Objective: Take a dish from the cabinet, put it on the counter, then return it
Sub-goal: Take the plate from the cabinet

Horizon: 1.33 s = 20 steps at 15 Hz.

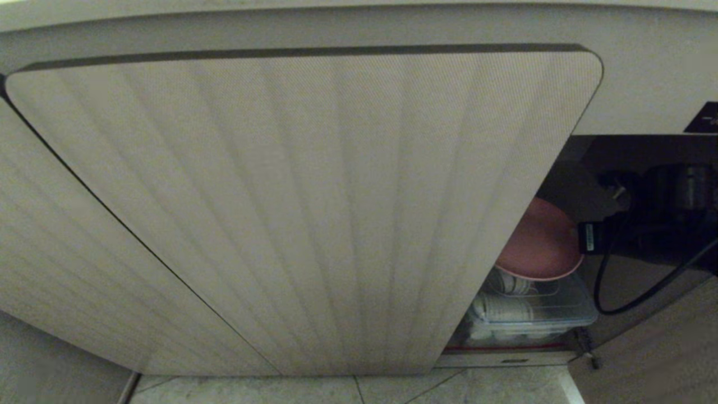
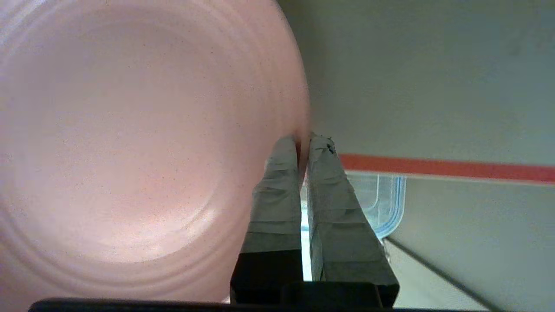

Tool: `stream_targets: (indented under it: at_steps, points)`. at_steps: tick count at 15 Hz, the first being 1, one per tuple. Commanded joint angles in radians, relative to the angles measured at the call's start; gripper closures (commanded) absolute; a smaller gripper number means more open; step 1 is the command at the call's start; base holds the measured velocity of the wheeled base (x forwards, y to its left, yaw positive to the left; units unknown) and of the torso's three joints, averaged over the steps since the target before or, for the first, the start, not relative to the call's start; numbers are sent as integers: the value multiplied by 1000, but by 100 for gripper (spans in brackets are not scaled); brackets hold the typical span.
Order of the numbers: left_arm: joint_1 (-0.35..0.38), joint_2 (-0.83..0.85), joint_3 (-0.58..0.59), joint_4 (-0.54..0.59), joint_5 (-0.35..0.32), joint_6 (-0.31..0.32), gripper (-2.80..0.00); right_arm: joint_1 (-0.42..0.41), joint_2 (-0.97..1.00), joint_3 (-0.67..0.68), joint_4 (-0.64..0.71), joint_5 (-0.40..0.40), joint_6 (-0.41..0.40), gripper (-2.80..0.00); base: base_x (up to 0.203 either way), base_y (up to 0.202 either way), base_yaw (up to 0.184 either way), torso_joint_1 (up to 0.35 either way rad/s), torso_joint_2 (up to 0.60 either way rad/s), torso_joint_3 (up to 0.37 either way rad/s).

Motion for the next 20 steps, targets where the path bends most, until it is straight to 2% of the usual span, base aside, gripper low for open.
stream_targets:
  at_steps: [1,20]
  points:
    - [0,0,0,-1,0,0,0,-2,-29,20,5,1,5,0,0,0,0,0,0,0]
    - [0,0,0,-1,0,0,0,-35,-200,209,18,2,81,0,0,0,0,0,0,0]
